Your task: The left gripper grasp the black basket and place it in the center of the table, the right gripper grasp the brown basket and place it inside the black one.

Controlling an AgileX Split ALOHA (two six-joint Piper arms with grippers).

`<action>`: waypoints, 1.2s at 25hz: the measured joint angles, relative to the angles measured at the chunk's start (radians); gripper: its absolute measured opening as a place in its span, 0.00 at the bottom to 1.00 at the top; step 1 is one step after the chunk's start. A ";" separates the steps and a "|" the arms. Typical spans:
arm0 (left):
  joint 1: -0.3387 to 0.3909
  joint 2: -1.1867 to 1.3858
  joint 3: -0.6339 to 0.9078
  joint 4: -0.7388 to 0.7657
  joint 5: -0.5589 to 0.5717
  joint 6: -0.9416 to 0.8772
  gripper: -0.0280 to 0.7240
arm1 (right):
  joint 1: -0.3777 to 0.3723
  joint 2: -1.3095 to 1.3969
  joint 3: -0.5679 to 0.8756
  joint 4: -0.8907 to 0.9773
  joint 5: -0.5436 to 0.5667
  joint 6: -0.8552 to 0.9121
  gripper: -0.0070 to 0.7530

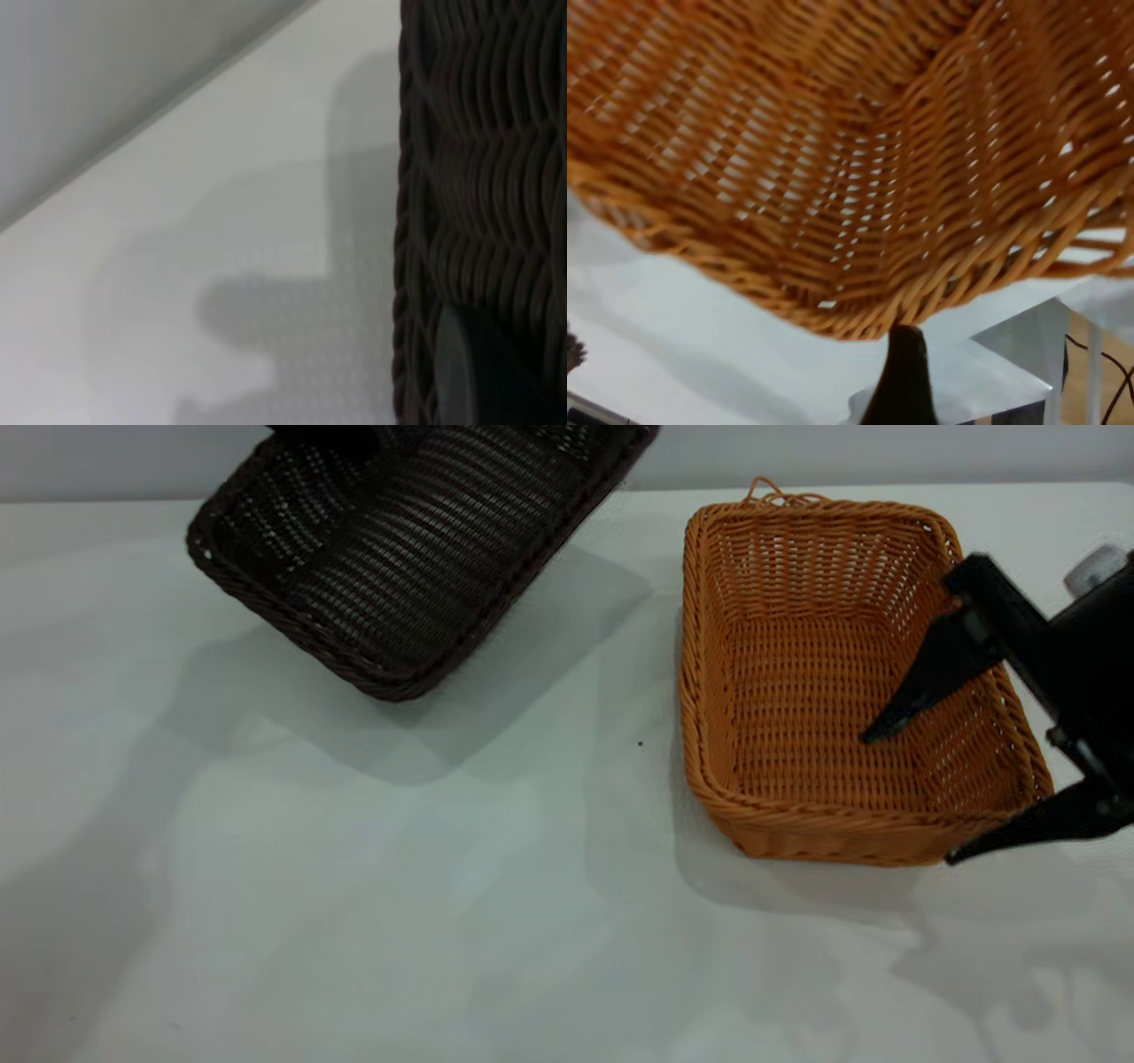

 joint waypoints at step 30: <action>0.171 0.006 -0.001 -0.091 0.032 0.004 0.14 | 0.030 0.120 -0.114 0.187 -0.334 -0.173 0.57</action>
